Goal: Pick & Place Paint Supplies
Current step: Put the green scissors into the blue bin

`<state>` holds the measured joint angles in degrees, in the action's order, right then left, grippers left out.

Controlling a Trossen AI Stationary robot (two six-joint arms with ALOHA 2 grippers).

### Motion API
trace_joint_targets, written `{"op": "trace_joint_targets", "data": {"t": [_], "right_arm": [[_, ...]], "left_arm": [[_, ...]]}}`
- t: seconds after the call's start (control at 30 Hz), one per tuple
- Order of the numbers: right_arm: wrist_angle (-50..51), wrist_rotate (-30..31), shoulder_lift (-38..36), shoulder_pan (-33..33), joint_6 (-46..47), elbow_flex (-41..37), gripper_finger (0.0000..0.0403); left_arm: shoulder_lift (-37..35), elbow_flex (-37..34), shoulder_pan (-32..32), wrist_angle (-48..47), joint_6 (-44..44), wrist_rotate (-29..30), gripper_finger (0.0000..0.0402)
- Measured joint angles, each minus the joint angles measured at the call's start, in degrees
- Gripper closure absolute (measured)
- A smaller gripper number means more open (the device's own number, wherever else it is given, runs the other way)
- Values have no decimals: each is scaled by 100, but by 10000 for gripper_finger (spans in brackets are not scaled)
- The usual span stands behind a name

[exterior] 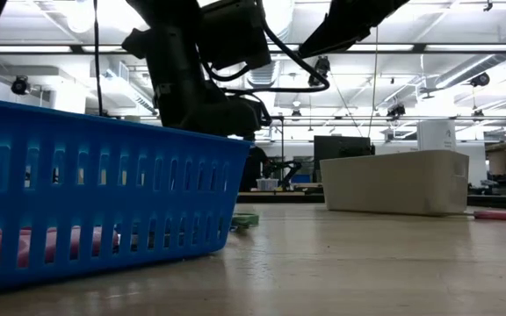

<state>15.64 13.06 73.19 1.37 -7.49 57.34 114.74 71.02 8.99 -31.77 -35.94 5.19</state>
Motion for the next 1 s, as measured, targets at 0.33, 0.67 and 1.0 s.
{"op": "trace_joint_targets", "data": {"t": [0.33, 0.67, 1.0], "right_arm": [[-2, 0, 0, -1, 0, 0, 260], [-1, 0, 0, -1, 0, 0, 260], [-2, 0, 0, -2, 0, 0, 260]], "left_arm": [[0, -4, -2, 9, -2, 72, 394], [0, -7, -2, 11, -2, 81, 395], [-169, -7, -2, -25, -2, 92, 396]]}}
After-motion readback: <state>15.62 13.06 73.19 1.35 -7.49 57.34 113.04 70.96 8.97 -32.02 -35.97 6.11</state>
